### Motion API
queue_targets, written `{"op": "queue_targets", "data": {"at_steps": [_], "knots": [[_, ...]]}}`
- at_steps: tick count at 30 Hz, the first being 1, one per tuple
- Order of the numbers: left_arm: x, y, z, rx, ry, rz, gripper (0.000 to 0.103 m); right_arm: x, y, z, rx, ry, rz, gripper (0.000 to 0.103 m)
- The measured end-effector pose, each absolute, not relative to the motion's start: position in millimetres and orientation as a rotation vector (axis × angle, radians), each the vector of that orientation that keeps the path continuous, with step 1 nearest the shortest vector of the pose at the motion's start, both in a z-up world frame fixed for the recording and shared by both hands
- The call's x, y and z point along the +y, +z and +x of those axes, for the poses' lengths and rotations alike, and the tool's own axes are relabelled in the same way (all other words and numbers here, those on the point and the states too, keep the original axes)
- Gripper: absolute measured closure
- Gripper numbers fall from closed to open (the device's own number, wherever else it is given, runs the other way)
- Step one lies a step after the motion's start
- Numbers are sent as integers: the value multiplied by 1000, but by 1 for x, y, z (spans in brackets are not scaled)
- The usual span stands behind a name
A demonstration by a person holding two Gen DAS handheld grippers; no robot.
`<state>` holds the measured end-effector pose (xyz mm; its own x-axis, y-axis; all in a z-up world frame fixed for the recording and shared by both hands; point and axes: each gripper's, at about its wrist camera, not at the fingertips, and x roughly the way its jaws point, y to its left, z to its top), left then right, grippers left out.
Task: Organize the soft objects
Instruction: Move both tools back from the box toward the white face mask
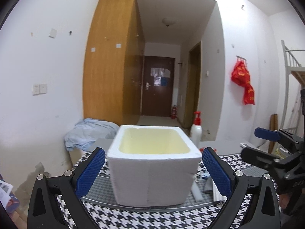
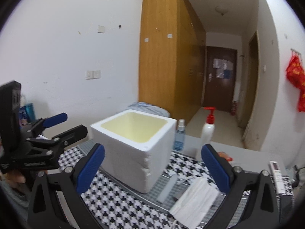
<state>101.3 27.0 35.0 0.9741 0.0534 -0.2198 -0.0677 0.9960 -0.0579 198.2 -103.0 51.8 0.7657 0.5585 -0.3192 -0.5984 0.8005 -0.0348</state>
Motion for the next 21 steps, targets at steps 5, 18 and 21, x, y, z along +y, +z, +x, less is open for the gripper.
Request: {"op": "queue_targets", "data": {"at_steps": [5,18,21], "knots": [[17,22,101,200,61,-48,1,-111,41,195,308,599,-132,0],[6,2,110,266,-23,-47,1,-138,22,190,316,521,-88,0],[1,-2,111,287,-45,-38,1,-144,18,191,322,511,-72,0]]}}
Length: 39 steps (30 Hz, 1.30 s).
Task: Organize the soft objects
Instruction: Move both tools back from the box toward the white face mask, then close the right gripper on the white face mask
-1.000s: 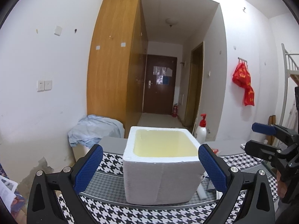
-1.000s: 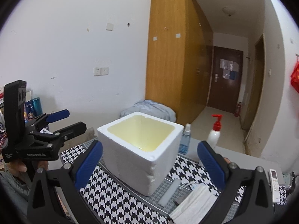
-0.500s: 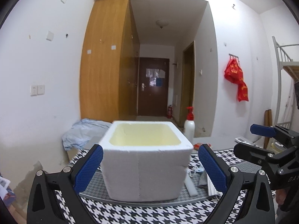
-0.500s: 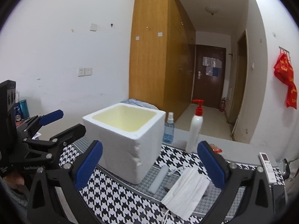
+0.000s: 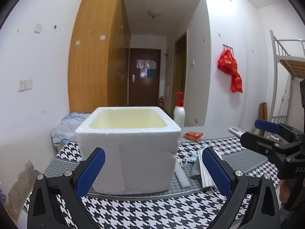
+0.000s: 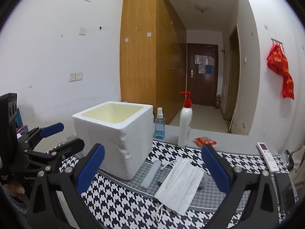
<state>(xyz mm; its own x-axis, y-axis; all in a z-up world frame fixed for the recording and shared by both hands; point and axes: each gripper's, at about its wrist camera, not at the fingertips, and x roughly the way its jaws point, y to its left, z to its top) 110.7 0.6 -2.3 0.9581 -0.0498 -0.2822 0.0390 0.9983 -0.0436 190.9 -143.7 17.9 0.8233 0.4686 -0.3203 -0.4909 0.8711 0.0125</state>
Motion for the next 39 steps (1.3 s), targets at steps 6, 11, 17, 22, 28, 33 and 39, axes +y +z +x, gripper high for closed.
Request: {"op": "queue_targets", "data": {"at_steps": [6,11,17,22,28,33,39], "knots": [[-11,-8,112,311,-70,-25,1,-151,10,190,350,484,-72,0],[-22,-16,122,365,-91,-16,1,-162,1,193,391,452,-59,0],[-34,-23,137,412,-100,2,1,-172,-14,205,454,449,-44,0],[-41,-30,148,444,-126,2,1,-176,-24,217,502,436,-47,0],[-48,-43,165,513,-139,3,1,-179,-42,233,583,426,-52,1],[-54,-49,175,547,-164,5,1,-179,-53,246,638,424,-40,5],[-55,-56,184,574,-160,9,1,-173,-63,259,703,460,-39,19]]}}
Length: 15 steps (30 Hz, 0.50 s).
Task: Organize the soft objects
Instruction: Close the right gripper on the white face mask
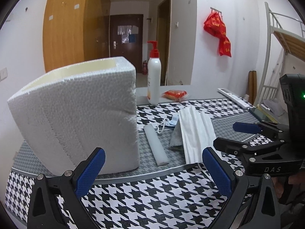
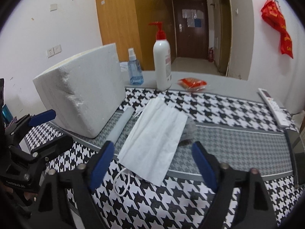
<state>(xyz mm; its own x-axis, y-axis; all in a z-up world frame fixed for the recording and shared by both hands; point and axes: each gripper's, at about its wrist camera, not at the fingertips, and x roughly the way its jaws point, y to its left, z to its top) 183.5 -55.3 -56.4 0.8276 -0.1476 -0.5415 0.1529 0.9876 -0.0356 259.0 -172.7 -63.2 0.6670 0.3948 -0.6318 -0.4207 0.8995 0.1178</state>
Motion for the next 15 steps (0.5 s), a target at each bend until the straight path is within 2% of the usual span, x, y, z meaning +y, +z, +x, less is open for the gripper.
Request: {"op": "queue_targets", "data": {"at_steps": [5,9,15], "knots": [[-53,-60,188,589,-156,4,1,-167,-72,269,756,488,-36,32],[-54,-63,189,598,-158,6,1,-163,-78,275,793,489,-51,52],[-56,-66,192,607,-157,-2,1,-162,-82,279,814,501,-47,53]]}}
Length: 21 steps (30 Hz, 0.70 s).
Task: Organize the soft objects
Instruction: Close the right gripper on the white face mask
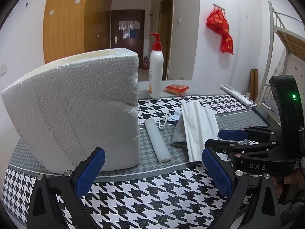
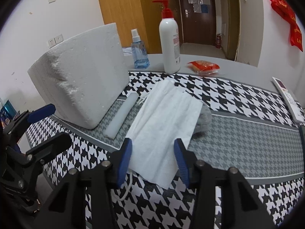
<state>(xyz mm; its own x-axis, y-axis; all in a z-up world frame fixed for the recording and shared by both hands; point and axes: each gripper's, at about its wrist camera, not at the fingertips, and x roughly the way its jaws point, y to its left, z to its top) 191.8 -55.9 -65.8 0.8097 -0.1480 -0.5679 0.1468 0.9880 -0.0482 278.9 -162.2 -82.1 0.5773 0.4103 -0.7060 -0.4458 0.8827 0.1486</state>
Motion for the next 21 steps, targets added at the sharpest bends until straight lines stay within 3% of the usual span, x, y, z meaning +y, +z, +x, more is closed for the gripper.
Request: {"op": "queue_targets", "data": {"at_steps": [6,10,21], "knots": [[-59,-66,193,612,-161,5,1,-165,-87,283,840,514,-44,81],[-62,-68,193,615,-167,10,1,-165,-92,285,853,522,-37,91],[-69,-68,191,615,-183,25,1,-184,-74,275,793,535,26,94]]}}
